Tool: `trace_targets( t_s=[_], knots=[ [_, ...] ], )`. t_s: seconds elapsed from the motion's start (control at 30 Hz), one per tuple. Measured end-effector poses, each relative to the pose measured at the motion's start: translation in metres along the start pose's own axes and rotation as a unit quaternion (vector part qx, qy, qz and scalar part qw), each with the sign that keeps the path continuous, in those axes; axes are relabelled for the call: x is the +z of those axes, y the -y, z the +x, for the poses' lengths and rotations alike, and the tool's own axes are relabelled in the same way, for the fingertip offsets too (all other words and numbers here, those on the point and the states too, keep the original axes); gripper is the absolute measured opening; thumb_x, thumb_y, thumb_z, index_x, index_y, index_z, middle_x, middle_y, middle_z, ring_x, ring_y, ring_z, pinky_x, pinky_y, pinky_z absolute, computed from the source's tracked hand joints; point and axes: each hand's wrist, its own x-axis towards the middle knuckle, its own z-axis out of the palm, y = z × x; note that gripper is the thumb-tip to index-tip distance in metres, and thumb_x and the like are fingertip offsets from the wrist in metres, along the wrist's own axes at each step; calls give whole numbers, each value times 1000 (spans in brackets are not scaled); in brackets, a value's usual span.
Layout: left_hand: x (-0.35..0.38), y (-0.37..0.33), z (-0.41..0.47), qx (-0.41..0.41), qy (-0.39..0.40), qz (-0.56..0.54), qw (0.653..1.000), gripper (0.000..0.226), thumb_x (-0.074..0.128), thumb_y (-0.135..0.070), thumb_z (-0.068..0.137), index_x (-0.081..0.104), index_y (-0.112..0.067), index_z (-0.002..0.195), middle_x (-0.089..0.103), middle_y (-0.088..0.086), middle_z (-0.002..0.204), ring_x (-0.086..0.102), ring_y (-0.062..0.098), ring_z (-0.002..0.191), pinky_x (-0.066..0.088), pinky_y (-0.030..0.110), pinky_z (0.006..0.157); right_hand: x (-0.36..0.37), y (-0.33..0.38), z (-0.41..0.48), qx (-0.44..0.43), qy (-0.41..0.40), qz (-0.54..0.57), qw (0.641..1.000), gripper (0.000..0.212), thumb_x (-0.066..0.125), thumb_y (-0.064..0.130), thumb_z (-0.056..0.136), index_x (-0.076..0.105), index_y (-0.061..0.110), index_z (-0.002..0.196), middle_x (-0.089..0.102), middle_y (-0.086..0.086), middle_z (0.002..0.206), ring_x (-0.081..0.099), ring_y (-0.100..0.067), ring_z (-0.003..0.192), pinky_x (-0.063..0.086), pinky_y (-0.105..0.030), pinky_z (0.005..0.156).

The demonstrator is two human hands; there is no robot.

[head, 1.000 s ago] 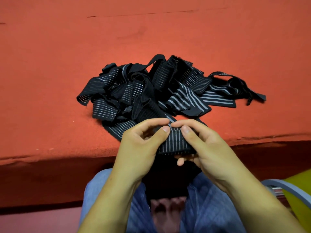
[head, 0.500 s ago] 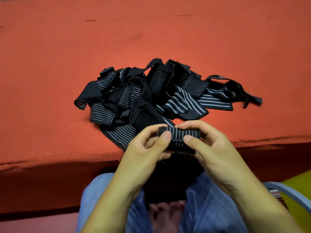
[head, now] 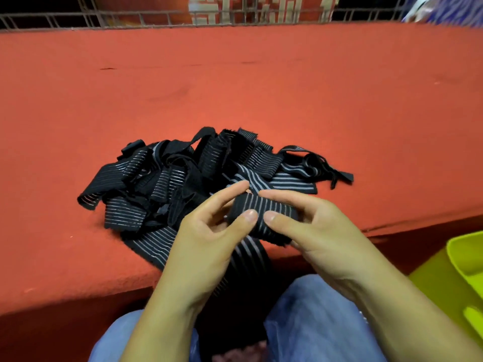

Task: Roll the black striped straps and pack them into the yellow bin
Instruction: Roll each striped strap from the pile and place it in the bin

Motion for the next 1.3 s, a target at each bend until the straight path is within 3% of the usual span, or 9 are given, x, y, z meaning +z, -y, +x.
trace_targets(
  t_s=[0.13,0.3,0.47,0.7,0.87,0.97,1.1,1.2,1.3],
  knots=[
    [23,-12,17,19,-7,-48,999,52,79,-1,84,71,-30,127,74,-3,125,65,12,124,49,36,105,-20,33,-2,-52,21,-133,990,20,77,12,91,80,23,108,79,-8,98,69,-12,82,56,-41,76],
    [72,-33,29,77,62,13,995,52,75,-2,88,67,-33,129,72,-29,117,67,-7,105,60,25,83,-78,67,-16,-34,27,-259,965,19,79,35,89,80,20,101,79,-10,94,63,-10,78,54,-46,77],
    [143,-46,41,108,181,34,977,48,77,-11,90,66,-32,132,69,-24,128,57,-13,123,48,7,91,-156,90,-46,13,0,-278,961,28,80,37,88,80,14,102,80,-7,97,64,-9,84,45,-40,79],
    [258,-4,49,70,271,74,957,33,69,-19,99,65,-23,131,75,-6,119,67,-2,114,52,26,103,-275,73,-112,130,-104,-298,940,22,78,28,90,80,10,101,81,-4,98,73,-12,90,51,-42,88],
    [275,47,40,153,298,279,900,27,65,-24,100,68,-29,126,69,-20,121,60,-11,113,45,16,102,-347,13,-134,307,-179,-401,844,32,84,40,84,78,9,92,79,-10,96,75,-23,92,57,-39,85],
    [277,60,39,182,294,303,888,26,63,-17,101,69,-29,123,65,-20,122,55,-10,116,37,7,99,-365,-22,-114,402,-147,-445,786,37,80,45,86,69,10,81,66,-10,68,61,-26,58,42,-28,52],
    [278,68,36,176,298,296,890,30,54,-11,104,68,-32,121,60,-23,126,51,-9,124,33,7,102,-364,-49,-83,460,-112,-505,722,34,75,40,91,66,8,83,61,-2,62,56,-17,53,42,-25,45],
    [279,71,34,170,304,291,891,35,52,-4,104,70,-30,118,57,-24,127,49,-10,125,30,3,102,-366,-74,-62,471,-116,-531,694,37,78,40,88,58,14,71,62,0,63,67,-15,61,58,-27,64],
    [278,72,36,168,308,291,890,35,51,-1,103,70,-28,116,57,-23,128,48,-11,126,28,1,100,-370,-92,-54,467,-132,-550,680,36,81,35,84,55,14,72,64,0,81,75,-24,97,62,-35,84]
  ],
)
